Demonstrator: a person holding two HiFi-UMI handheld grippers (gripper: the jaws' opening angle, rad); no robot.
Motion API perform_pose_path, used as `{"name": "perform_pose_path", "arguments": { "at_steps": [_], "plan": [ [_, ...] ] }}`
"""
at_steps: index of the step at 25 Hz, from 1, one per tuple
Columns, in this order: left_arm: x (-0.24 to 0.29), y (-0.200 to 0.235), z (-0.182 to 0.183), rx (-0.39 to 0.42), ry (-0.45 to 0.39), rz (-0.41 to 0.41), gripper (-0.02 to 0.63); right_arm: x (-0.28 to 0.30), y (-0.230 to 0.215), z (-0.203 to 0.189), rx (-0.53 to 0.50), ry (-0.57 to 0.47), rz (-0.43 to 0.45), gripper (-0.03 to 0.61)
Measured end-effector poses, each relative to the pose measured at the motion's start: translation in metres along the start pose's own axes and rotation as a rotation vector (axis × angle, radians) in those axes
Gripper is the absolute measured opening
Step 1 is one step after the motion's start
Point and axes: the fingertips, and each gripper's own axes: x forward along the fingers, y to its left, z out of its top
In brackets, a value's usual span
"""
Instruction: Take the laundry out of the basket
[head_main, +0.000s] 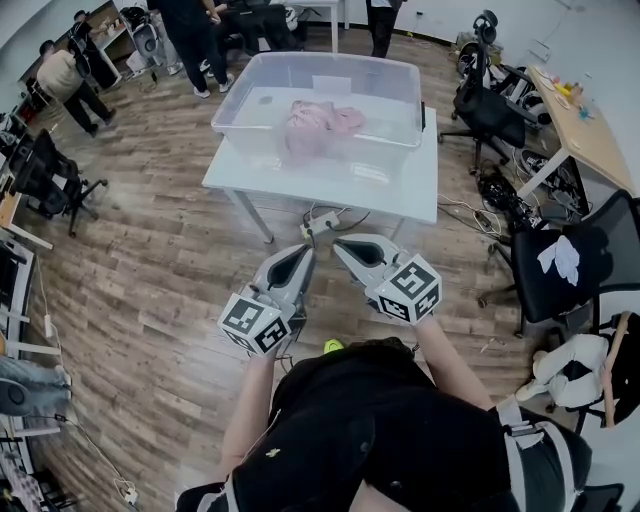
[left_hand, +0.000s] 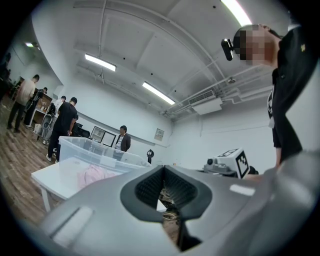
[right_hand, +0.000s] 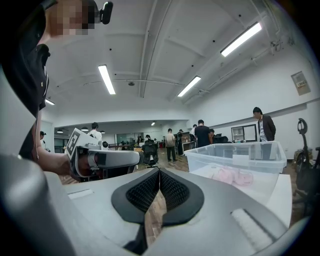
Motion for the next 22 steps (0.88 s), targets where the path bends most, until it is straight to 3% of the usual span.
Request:
{"name": "perform_pose_path", "arguments": {
  "at_steps": [22],
  "plan": [
    [0.001, 0.004, -0.024, -0.040, 0.017, -0.034, 0.009, 0.006, 0.004, -0.027, 0.024, 0.049, -0.026, 0.005]
  ]
}}
